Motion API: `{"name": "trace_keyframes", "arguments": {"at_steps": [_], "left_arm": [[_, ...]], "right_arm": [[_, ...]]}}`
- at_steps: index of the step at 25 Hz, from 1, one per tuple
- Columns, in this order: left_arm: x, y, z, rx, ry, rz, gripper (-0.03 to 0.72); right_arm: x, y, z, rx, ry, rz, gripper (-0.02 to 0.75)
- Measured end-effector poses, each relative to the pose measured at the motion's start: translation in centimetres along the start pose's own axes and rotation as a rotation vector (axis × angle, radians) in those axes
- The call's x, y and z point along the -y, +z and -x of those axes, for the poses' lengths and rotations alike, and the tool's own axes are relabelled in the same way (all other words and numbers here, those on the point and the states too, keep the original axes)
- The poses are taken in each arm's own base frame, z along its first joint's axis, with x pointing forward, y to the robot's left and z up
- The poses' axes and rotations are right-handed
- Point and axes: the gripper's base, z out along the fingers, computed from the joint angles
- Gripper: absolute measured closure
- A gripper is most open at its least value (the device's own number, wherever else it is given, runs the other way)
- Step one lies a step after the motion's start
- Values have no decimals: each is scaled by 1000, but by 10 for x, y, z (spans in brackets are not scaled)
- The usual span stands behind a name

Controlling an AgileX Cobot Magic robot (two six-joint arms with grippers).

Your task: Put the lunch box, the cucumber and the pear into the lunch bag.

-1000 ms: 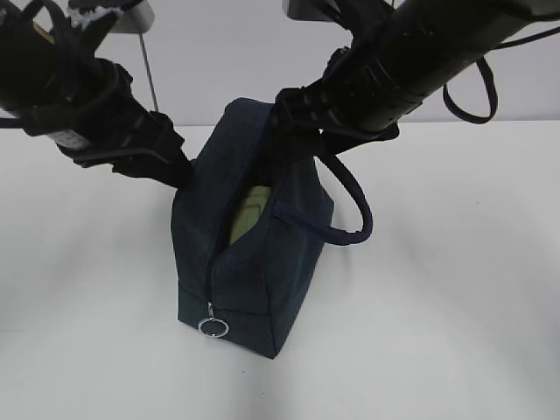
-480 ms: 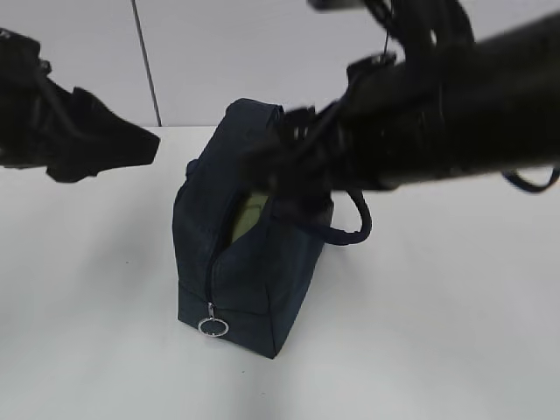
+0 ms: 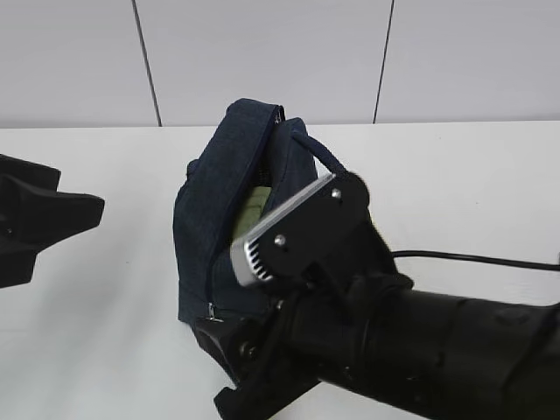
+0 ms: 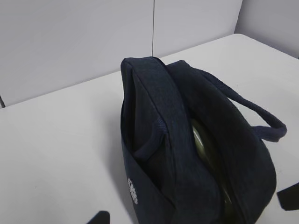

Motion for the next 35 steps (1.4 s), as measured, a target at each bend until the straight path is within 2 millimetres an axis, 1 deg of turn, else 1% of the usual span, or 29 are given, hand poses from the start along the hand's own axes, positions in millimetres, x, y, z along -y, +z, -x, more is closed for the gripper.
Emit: {"name": "trace_keyframes", "arguments": {"at_steps": [5,8,12,14,23,27,31,35], "left_arm": [[1,-3,-1,11,-1,3,302],[0,-3,-1,16,-2,7,308],[0,-3,0,21,-6,9,312],[0,-3,0,22,-10,7,315],[0,-3,1,30,-22,9,316],[0,-3,1,31,-25,8,316],[0,-3,1,31,-25,8,316],[0,-3,1,31,-26,8,316]], "right_arm": [[3,36,-30,-58,37,-44,173],[3,51,-45,-70,81,-48,173],[3,66,-63,-95,105,-59,174],[4,70,-67,-91,108,-64,174],[1,96,-70,-73,105,-68,174],[0,103,-64,-52,103,-61,178],[-1,104,-61,-36,105,-61,214],[-1,106,-64,-45,105,-62,253]]}}
